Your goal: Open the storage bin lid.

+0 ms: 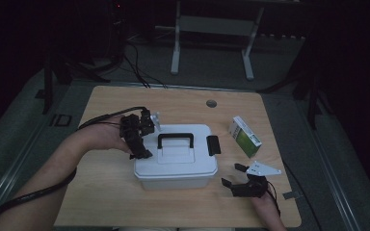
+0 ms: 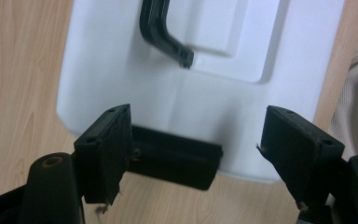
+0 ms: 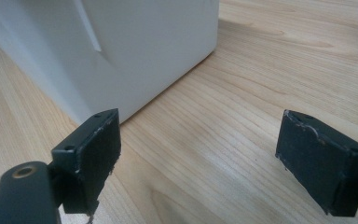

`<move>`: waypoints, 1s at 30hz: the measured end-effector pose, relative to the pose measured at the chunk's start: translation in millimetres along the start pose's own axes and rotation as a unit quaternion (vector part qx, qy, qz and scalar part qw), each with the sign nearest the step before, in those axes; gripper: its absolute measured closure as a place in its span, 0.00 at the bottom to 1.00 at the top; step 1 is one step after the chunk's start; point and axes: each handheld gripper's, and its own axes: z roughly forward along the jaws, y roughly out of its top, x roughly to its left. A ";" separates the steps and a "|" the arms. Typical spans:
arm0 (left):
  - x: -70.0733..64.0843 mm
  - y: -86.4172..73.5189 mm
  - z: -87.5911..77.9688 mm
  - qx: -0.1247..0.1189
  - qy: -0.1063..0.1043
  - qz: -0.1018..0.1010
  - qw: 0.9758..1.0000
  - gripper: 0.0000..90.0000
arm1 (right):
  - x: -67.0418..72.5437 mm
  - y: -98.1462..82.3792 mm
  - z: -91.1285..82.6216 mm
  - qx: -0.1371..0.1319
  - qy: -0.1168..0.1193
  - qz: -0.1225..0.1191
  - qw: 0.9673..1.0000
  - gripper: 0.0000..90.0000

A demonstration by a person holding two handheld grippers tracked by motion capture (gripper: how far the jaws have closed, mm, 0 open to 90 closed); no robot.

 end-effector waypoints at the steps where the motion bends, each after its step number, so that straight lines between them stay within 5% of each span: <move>1: 1.4 2.5 0.3 0.001 -0.004 0.000 1.000 0.28 | 0.5 0.0 0.3 0.001 0.000 -0.002 1.000 0.15; 11: 12.9 27.8 -2.0 0.014 -0.006 0.009 1.000 0.28 | 0.0 0.0 0.4 0.001 0.002 -0.001 1.000 0.15; 18: 13.6 46.8 -2.7 -0.002 -0.017 0.024 1.000 0.28 | -0.6 -0.7 0.6 0.005 0.004 -0.001 1.000 0.15; 30: 10.8 78.0 10.5 0.026 -0.015 0.052 0.998 0.34 | -0.3 -1.0 0.5 0.004 0.005 -0.002 1.000 0.15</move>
